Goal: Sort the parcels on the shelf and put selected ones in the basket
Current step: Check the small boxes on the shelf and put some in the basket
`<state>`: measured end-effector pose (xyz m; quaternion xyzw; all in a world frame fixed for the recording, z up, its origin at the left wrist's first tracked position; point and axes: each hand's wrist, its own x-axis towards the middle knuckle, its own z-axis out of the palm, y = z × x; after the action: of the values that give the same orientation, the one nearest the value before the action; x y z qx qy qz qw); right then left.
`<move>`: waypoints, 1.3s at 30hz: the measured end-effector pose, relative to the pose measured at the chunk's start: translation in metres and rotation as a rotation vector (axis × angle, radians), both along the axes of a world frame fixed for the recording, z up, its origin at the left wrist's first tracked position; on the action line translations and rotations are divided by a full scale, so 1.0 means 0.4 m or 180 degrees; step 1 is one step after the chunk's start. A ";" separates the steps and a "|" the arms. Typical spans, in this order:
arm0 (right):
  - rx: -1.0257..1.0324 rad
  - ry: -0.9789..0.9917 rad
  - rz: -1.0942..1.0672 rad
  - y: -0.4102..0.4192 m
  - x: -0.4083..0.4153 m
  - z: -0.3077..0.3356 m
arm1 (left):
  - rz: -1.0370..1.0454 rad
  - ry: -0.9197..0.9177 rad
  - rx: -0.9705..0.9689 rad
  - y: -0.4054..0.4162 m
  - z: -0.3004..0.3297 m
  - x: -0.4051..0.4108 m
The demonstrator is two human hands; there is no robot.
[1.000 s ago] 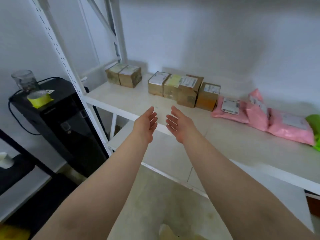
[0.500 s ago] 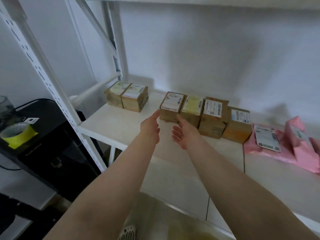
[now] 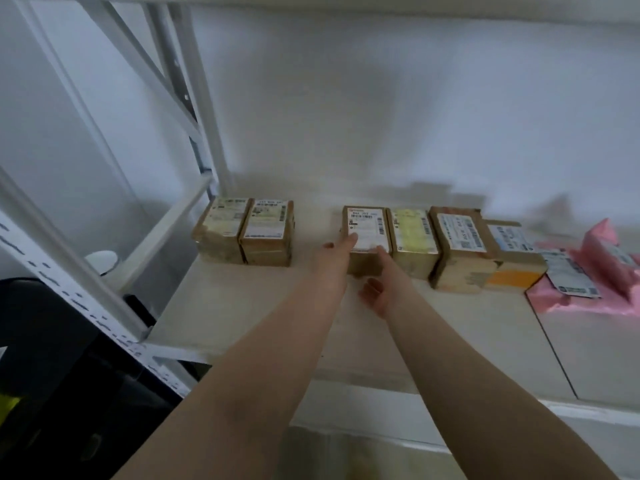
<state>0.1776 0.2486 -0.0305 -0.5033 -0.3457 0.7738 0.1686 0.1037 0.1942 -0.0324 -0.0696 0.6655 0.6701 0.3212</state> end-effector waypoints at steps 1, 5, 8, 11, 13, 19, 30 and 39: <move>-0.0016 -0.0020 -0.0035 0.003 -0.004 -0.006 | -0.0066 0.0055 -0.0050 0.008 -0.007 -0.005; -0.0033 0.0028 -0.0101 0.008 -0.018 -0.025 | -0.0160 0.0266 -0.0321 0.027 -0.033 -0.019; 0.0002 0.0043 -0.0129 0.012 -0.032 -0.035 | -0.0127 0.0320 -0.0242 0.027 -0.041 -0.026; 0.0022 0.0067 -0.0179 0.008 -0.049 -0.051 | -0.0017 0.0240 -0.0185 0.009 -0.048 -0.032; 0.0047 0.0161 -0.0115 -0.001 -0.063 -0.059 | 0.0114 0.0224 -0.0049 -0.014 -0.055 -0.035; 0.0118 0.0639 0.0151 -0.061 -0.108 -0.043 | 0.0456 0.0471 0.0521 -0.096 -0.042 -0.047; -0.0253 0.0819 0.0200 -0.108 -0.144 -0.051 | 0.0845 -0.0523 0.0371 -0.117 -0.028 -0.071; -0.0323 0.0987 0.0170 -0.118 -0.149 -0.064 | 0.0743 -0.0710 0.0837 -0.127 -0.036 -0.086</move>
<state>0.1179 0.2013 -0.0559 -0.3763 -0.2894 0.8629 0.1737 0.0695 0.1435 -0.0468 -0.1775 0.5201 0.7720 0.3194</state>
